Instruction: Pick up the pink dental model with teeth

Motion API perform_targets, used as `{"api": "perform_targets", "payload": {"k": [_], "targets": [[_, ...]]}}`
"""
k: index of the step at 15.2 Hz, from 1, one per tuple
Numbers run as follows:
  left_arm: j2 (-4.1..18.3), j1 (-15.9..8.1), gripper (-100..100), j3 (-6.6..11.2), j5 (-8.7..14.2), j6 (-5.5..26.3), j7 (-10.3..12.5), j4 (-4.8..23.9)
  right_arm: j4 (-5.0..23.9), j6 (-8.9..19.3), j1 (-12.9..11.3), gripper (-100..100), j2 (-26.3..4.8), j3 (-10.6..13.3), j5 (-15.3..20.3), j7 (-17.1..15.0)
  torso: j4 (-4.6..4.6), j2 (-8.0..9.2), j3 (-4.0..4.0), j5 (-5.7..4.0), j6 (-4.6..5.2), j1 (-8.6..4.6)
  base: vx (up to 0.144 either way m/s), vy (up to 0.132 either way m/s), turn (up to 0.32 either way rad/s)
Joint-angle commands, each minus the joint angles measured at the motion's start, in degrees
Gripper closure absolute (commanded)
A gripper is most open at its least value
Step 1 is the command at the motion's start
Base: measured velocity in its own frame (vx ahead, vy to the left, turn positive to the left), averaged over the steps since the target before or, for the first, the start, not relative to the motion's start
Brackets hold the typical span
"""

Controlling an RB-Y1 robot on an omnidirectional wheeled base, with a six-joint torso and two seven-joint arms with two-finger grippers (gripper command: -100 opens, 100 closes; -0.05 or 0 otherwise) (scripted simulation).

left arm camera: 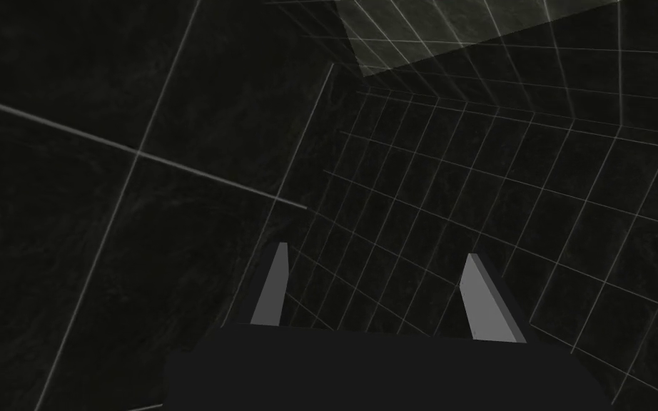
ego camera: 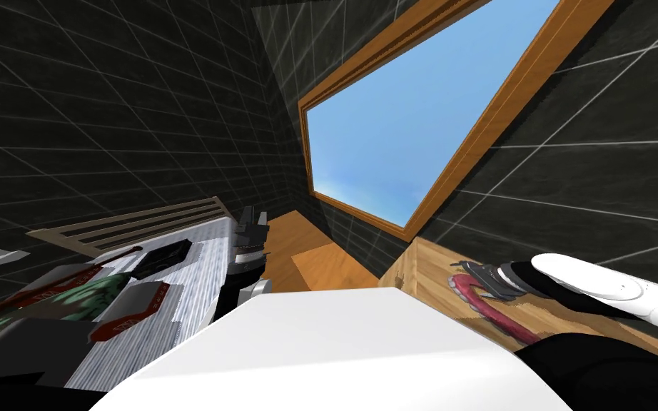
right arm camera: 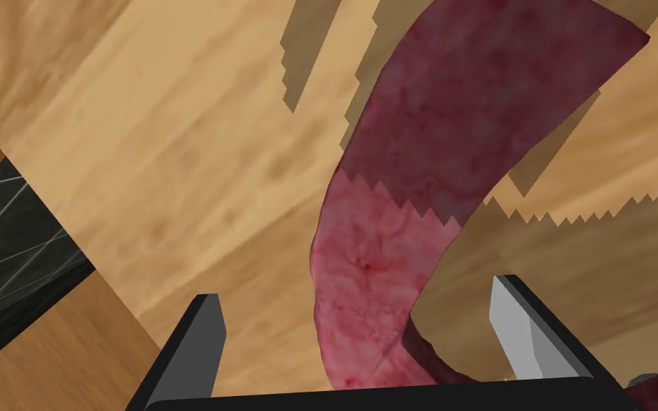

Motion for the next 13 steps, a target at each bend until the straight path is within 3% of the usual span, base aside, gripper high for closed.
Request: {"api": "perform_targets", "payload": {"k": [1,2,4,5,6,10,12,13], "targets": [[0.0,0.0,0,0.0,0.0,0.0,0.0,0.0,0.0,0.0,0.0,-100,0.0,0.0,0.0,0.0,0.0,0.0,0.0,0.0,0.0,0.0,0.029,0.025,0.035],[0.0,0.0,0,0.0,0.0,0.0,0.0,0.0,1.1,1.8,-0.4,-100,1.7,2.0,0.6,-0.1,0.01,0.04,0.02,0.01,0.02,-0.03,-0.004,-0.009,0.195],[0.0,0.0,0,0.0,0.0,0.0,0.0,0.0,1.5,2.7,-0.6,-100,2.5,2.8,0.9,-0.2,0.04,0.22,0.12,-0.05,-0.03,-0.25,-0.039,-0.045,0.221],[0.0,0.0,0,0.01,0.0,0.0,0.0,0.0,1.1,1.8,-0.4,-100,1.9,2.0,0.6,0.0,0.06,0.3,0.17,-0.08,0.0,-0.33,-0.029,-0.032,0.062],[0.0,0.0,0,0.01,0.0,0.0,0.0,0.0,1.3,2.1,-0.6,100,2.0,2.3,0.7,-0.1,0.08,0.32,0.19,-0.07,0.03,-0.32,-0.01,-0.012,-0.005],[0.0,0.0,0,0.01,0.0,0.0,0.0,0.0,1.3,2.1,-0.5,100,2.0,2.3,0.7,-0.1,0.06,0.22,0.13,0.0,0.01,-0.17,-0.002,-0.002,-0.002],[0.0,0.0,0,0.01,0.0,0.0,0.0,0.0,0.4,0.2,-0.1,100,0.3,0.6,0.2,0.1,0.07,0.21,0.14,0.08,0.1,-0.09,0.024,0.028,-0.227],[0.0,0.0,0,0.01,0.0,0.0,0.0,0.0,1.0,1.0,-0.5,100,1.0,1.3,0.3,0.2,0.07,0.22,0.14,0.13,0.19,0.03,0.022,0.031,-0.134]]}}
